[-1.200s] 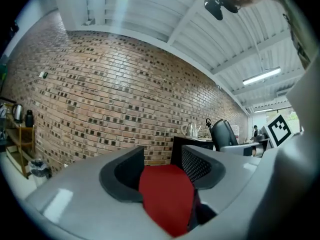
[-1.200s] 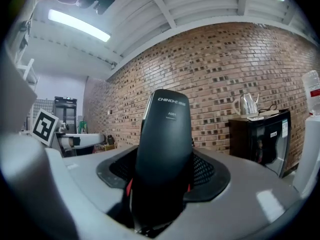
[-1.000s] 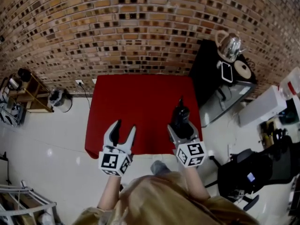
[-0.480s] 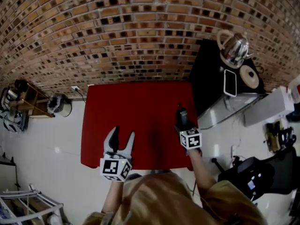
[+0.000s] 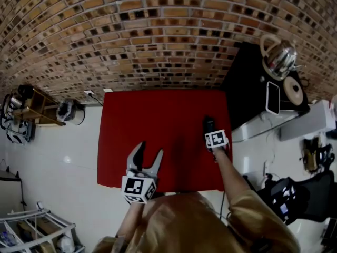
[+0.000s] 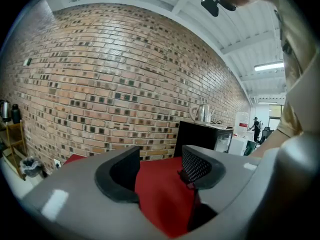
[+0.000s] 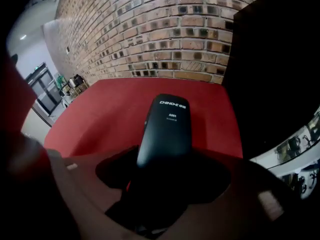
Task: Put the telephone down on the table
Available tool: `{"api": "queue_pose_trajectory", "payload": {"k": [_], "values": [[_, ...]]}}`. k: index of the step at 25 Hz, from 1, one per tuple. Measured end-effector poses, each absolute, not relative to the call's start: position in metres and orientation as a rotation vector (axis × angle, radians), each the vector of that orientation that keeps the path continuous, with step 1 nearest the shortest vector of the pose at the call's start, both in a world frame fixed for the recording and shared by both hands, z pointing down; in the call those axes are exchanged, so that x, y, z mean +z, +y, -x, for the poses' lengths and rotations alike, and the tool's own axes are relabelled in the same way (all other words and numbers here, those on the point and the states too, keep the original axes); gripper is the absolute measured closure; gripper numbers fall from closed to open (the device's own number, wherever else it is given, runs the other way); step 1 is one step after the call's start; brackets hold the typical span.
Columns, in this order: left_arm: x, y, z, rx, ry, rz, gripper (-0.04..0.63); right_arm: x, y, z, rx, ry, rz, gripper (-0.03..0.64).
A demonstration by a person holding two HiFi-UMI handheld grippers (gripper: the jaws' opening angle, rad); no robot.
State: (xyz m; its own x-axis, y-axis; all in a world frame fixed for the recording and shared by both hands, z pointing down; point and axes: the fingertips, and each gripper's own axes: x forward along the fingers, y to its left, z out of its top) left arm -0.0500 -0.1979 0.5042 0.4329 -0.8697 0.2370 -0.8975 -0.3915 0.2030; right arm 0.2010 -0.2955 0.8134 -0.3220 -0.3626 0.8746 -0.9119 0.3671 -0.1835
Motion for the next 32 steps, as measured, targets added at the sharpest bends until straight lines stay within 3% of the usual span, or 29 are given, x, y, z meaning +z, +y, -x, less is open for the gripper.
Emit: {"api": "queue_pose_trajectory", "payload": {"k": [4,7,9,19,24,28,32], "values": [[0.506,-0.209,0.054,0.119,-1.486,-2.411,0.353,0.821,-0.297,-0.209,0.864,-1.787,-1.196,0.317],[0.504,-0.221,0.063,0.107,-1.486,-2.421,0.352,0.807,-0.302,-0.215,0.783,-1.826,-1.276,0.189],[0.503,-0.226,0.069,0.099,-1.489,-2.434,0.353,0.783,-0.305,-0.208,0.754,-1.924,-1.331,0.152],[0.487,-0.248,0.087,0.054,-1.546,-2.474,0.351,0.538,-0.301,-0.122,0.317,-2.574,-1.604,0.138],[0.468,-0.247,0.1,0.052,-1.649,-2.532,0.351,0.46,-0.285,-0.083,0.018,-2.64,-1.647,0.156],[0.453,-0.244,0.108,0.003,-1.71,-2.532,0.351,0.436,-0.274,-0.08,-0.001,-2.636,-1.722,0.308],[0.448,-0.241,0.116,0.0,-1.733,-2.54,0.351,0.437,-0.267,-0.075,-0.011,-2.628,-1.719,0.327]]}}
